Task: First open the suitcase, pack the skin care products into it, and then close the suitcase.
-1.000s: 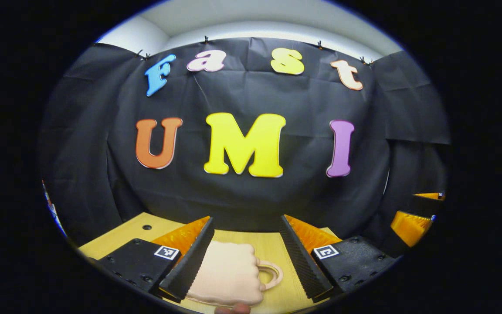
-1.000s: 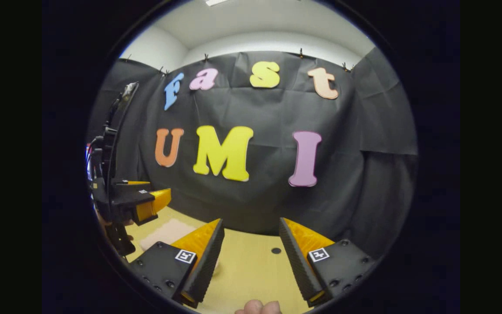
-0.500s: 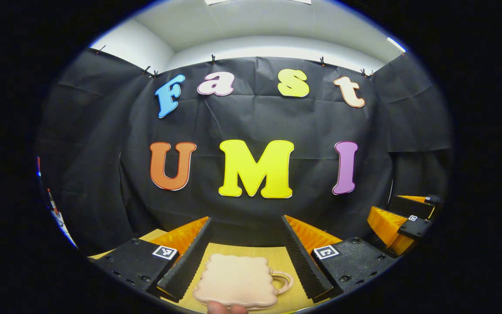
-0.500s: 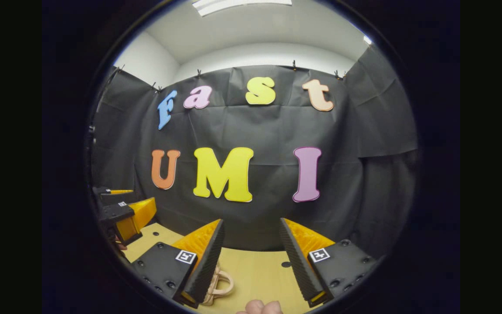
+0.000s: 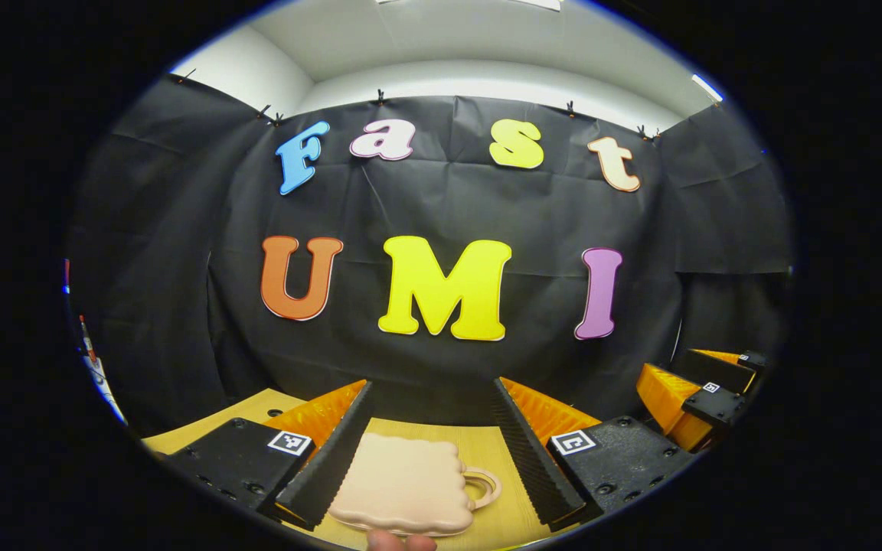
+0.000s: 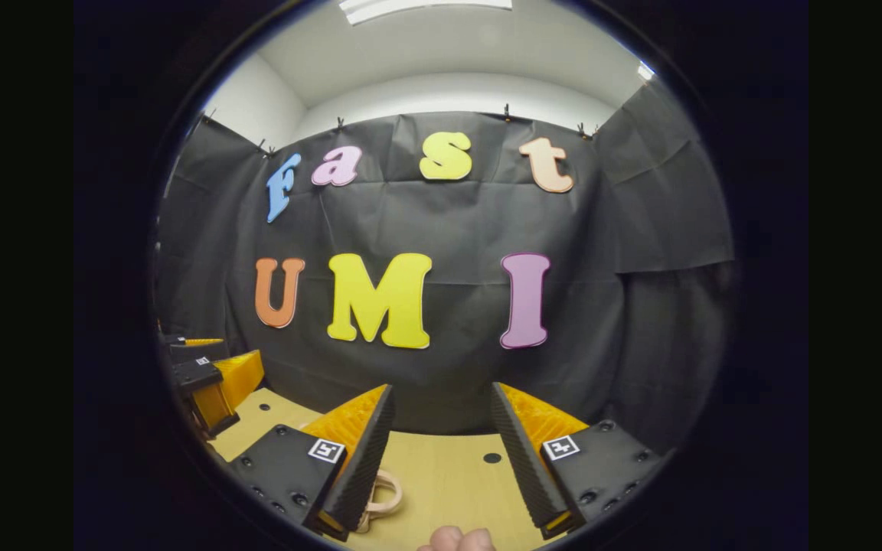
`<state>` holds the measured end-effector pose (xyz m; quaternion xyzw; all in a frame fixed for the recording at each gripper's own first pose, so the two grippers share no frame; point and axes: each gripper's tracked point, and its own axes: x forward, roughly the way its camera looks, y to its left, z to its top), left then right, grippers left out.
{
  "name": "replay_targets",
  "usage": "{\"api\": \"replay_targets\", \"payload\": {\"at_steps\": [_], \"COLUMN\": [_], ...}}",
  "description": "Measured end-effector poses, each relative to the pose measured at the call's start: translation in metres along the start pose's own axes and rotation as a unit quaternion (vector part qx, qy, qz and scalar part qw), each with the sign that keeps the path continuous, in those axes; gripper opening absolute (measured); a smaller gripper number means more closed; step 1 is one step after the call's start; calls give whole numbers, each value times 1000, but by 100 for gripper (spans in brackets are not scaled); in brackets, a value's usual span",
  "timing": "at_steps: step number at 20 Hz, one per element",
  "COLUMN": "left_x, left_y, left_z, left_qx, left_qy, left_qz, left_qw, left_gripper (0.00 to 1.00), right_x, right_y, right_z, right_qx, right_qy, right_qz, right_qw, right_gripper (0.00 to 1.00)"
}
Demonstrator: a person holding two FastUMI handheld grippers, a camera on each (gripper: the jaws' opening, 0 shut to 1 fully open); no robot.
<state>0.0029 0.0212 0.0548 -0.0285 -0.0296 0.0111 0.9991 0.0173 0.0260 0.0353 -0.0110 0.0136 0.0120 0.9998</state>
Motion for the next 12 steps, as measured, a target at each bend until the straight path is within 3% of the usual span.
{"api": "replay_targets", "payload": {"at_steps": [12], "left_x": [-1], "left_y": [16], "left_z": [-3], "left_qx": [11], "left_qy": [13], "left_qz": [24], "left_qw": [1000], "left_gripper": [98], "right_x": [7], "right_y": [6], "right_z": [-9], "right_qx": [2], "right_qy": [5], "right_qz": [10], "right_qw": [1000], "right_gripper": [75]}}
